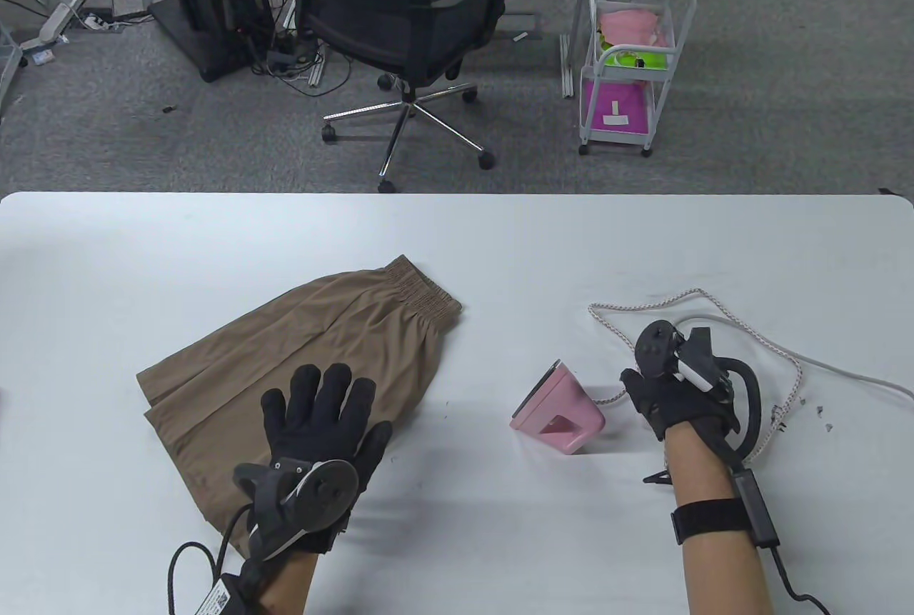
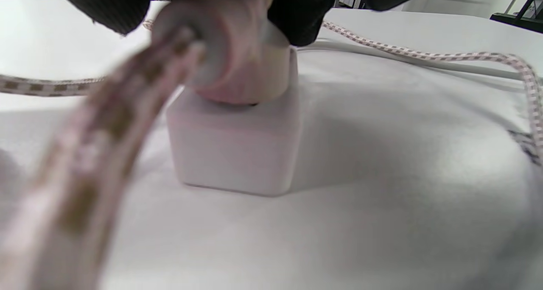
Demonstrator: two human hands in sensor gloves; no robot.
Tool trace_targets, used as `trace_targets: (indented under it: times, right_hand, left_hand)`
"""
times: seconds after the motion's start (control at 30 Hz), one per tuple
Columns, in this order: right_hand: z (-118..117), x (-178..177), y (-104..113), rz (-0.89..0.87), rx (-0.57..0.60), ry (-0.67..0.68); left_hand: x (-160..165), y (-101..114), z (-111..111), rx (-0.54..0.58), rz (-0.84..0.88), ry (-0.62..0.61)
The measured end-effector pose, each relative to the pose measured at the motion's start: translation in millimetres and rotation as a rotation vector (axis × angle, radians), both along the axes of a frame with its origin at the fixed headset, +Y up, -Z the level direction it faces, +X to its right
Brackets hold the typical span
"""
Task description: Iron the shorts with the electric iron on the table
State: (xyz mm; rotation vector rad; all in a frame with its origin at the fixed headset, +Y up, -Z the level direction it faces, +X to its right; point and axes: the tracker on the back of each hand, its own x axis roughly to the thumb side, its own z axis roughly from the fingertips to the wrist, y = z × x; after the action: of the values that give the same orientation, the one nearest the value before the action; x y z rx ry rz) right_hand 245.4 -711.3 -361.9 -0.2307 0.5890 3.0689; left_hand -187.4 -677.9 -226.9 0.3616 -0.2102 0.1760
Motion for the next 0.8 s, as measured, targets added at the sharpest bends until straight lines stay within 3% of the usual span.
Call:
trace_targets:
  times: [0.8]
  right_hand:
    - [-1.1, 8.9, -1.8, -0.069, 0.032, 0.011]
  left_hand:
    - [20.9, -11.6, -5.7, -0.050, -0.097, -0.049]
